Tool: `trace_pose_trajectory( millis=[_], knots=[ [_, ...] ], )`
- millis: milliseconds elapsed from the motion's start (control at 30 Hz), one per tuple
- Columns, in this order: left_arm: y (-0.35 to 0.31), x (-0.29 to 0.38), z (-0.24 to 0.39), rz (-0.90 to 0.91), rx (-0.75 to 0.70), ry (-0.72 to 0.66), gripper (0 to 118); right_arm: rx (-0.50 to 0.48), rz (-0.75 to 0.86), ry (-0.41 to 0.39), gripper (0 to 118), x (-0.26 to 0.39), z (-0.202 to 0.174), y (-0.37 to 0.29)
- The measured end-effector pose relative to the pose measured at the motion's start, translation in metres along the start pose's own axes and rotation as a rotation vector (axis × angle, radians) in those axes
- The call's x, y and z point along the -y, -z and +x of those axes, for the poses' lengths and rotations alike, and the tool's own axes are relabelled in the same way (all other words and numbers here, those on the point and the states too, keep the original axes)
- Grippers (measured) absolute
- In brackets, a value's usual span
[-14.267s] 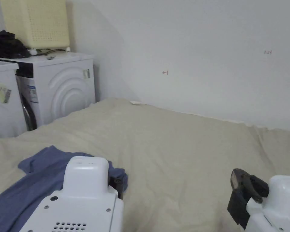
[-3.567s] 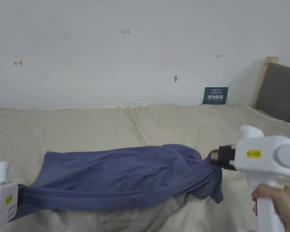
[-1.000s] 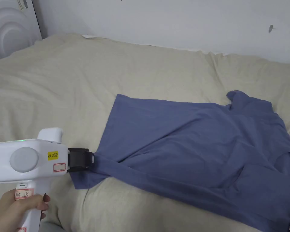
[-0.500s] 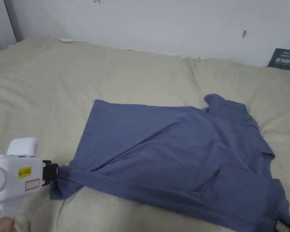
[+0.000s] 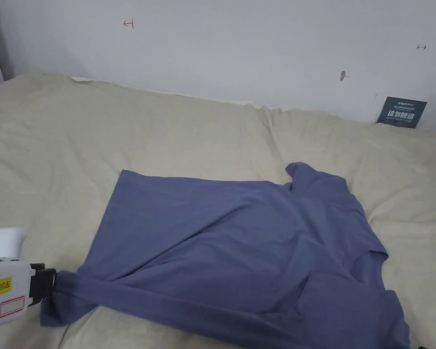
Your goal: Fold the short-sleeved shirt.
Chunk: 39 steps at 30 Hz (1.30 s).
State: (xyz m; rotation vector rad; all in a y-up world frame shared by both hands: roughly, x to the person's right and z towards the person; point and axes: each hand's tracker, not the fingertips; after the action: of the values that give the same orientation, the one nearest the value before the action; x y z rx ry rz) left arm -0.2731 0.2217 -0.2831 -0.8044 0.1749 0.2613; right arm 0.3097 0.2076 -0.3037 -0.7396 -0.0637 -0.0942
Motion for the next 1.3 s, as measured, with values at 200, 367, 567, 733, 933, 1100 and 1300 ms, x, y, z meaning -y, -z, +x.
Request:
trace_pose_trajectory(
  millis=[200,367,567,733,933,1100,1300],
  knots=[
    [0.002,0.001,0.005,-0.008,-0.018,0.009,3,-0.083,-0.069,-0.034,104,0.002,-0.009,0.019],
    [0.004,0.002,0.001,-0.012,-0.021,0.0,3,-0.075,-0.092,-0.057,74,-0.003,-0.02,0.033],
    [0.008,0.004,-0.003,-0.026,-0.023,-0.017,3,-0.15,-0.141,-0.073,0,-0.002,-0.033,0.042],
    [0.006,0.004,-0.002,-0.029,-0.029,-0.01,3,-0.113,-0.111,-0.095,0,-0.007,-0.032,0.034],
    [0.001,-0.01,0.004,0.005,-0.041,0.008,3,-0.116,-0.017,-0.037,0,-0.035,-0.027,0.019],
    [0.011,-0.042,0.011,0.034,-0.051,0.046,3,-0.116,0.045,-0.043,0,-0.083,-0.029,0.032],
    [0.05,-0.104,0.025,0.046,-0.035,0.107,3,-0.159,0.08,-0.024,0,-0.158,-0.04,0.083]
  ],
)
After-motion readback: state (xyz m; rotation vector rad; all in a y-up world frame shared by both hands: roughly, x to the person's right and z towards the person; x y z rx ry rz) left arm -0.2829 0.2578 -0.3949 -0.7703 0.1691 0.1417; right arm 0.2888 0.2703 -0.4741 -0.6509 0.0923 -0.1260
